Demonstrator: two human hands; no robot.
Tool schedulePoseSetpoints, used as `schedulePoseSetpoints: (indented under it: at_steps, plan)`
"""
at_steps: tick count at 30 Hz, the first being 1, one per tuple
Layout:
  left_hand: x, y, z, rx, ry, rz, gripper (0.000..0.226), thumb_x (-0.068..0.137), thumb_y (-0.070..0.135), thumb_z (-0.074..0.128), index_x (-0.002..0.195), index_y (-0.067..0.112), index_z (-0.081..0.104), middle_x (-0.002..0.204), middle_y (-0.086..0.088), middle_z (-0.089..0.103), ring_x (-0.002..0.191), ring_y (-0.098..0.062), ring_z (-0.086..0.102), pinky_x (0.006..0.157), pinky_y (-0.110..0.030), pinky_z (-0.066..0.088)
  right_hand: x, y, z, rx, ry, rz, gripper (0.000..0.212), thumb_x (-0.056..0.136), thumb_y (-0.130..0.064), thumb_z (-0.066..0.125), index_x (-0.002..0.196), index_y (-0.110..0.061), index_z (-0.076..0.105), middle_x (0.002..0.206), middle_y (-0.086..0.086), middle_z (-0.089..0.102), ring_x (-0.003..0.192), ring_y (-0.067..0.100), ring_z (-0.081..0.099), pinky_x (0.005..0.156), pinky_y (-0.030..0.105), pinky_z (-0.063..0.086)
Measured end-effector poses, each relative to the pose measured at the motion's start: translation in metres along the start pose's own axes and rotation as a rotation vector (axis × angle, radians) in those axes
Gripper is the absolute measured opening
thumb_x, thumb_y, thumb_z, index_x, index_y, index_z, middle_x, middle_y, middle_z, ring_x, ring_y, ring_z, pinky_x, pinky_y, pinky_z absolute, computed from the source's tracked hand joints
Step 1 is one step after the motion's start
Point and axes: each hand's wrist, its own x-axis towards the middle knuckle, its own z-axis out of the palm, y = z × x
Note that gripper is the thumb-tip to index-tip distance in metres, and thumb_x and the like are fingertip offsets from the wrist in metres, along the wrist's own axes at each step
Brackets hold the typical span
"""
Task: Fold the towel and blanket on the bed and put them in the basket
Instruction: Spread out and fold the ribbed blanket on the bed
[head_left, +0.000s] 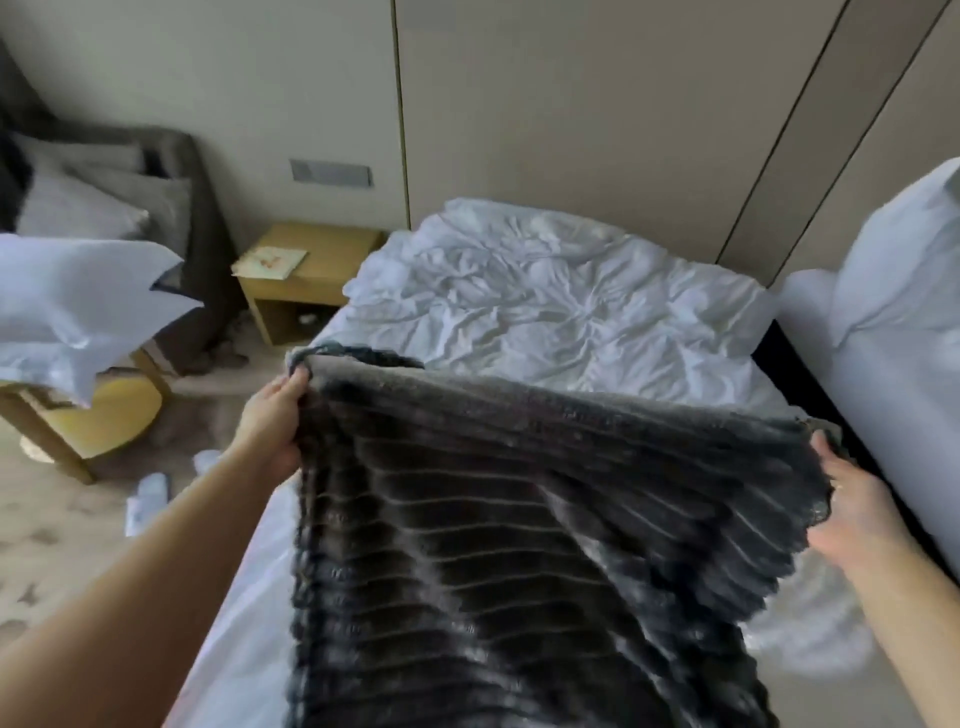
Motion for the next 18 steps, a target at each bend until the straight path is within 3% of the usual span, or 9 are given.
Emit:
schedulePoseSetpoints:
  at_steps: [1,2,4,6,8,10,12,15,18]
  plan:
    - [-0.009,0.018,0.004,-0.027,-0.070,-0.036,0.027,0.100,0.029,0.046,0.116,0.015,0.063,0.108,-0.013,0.067,0.097,-0.028,0.065,0.084,-0.044,0.053,-0.006,-0.006,-0.007,0.014,-0.106,-0.058,0.065,0.101,-0.046,0.019,0.147,0.000,0.014,0.148,0.028,0.024,0.139,0.034,0.029,0.119,0.047,0.010]
    - [-0.019,0.032,0.007,-0.004,-0.122,-0.108,0.029,0.101,0.026,0.043,0.120,0.013,0.060,0.108,-0.015,0.067,0.098,-0.029,0.066,0.084,-0.045,0.054,-0.015,-0.014,-0.008,-0.087,-0.080,-0.156,0.063,0.101,-0.045,0.022,0.146,-0.001,0.027,0.143,0.028,0.038,0.132,0.035,0.042,0.115,0.049,0.024]
    - [-0.038,0.052,0.013,0.163,-0.191,-0.335,0.027,0.101,0.018,0.040,0.106,0.004,0.062,0.089,-0.018,0.070,0.076,-0.029,0.070,0.068,-0.042,0.059,-0.016,-0.032,0.003,-0.199,-0.044,-0.019,0.046,0.096,-0.036,0.045,0.129,-0.006,0.058,0.109,0.020,0.070,0.096,0.031,0.069,0.080,0.042,0.054]
    - [-0.050,0.061,0.013,0.406,-0.233,-0.498,0.028,0.099,0.014,0.040,0.089,-0.003,0.060,0.075,-0.020,0.069,0.064,-0.031,0.070,0.064,-0.044,0.057,-0.018,-0.036,0.008,-0.438,0.009,0.032,0.036,0.095,-0.028,0.051,0.114,-0.002,0.066,0.093,0.020,0.072,0.085,0.031,0.069,0.078,0.039,0.051]
    - [-0.056,0.064,0.015,0.534,-0.221,-0.545,0.025,0.099,0.011,0.041,0.088,-0.004,0.058,0.075,-0.021,0.067,0.073,-0.034,0.065,0.074,-0.046,0.053,-0.031,-0.040,0.016,-0.616,0.003,0.177,0.034,0.094,-0.023,0.052,0.101,0.006,0.069,0.083,0.021,0.068,0.078,0.031,0.067,0.077,0.039,0.049]
    - [-0.058,0.069,0.030,0.470,-0.203,-0.436,0.020,0.099,0.011,0.043,0.093,0.001,0.058,0.071,-0.020,0.067,0.074,-0.033,0.062,0.082,-0.047,0.049,-0.039,-0.053,0.027,-0.658,-0.030,0.176,0.018,0.086,-0.013,0.056,0.088,0.002,0.066,0.069,0.019,0.061,0.060,0.030,0.062,0.063,0.038,0.049]
    - [-0.052,0.081,0.051,0.276,-0.193,-0.102,0.018,0.097,0.009,0.049,0.109,0.008,0.062,0.081,-0.016,0.070,0.074,-0.030,0.065,0.079,-0.043,0.053,-0.038,-0.077,0.039,-0.543,-0.019,-0.062,0.008,0.080,-0.005,0.058,0.088,-0.004,0.062,0.063,0.016,0.055,0.054,0.027,0.056,0.054,0.035,0.048]
    - [-0.048,0.106,0.079,-0.079,-0.152,0.345,0.034,0.093,-0.002,0.049,0.113,0.023,0.060,0.104,-0.011,0.063,0.084,-0.023,0.064,0.072,-0.038,0.057,-0.037,-0.120,0.061,-0.201,0.022,-0.455,0.029,0.092,0.001,0.048,0.086,-0.017,0.070,0.057,0.007,0.061,0.048,0.020,0.058,0.047,0.028,0.049]
    - [-0.046,0.120,0.086,-0.212,-0.133,0.439,0.040,0.094,-0.004,0.043,0.100,0.032,0.060,0.102,-0.006,0.064,0.080,-0.020,0.064,0.066,-0.037,0.058,-0.046,-0.137,0.068,-0.009,0.041,-0.616,0.035,0.090,0.001,0.048,0.107,-0.025,0.066,0.066,0.002,0.068,0.056,0.018,0.064,0.054,0.029,0.054]
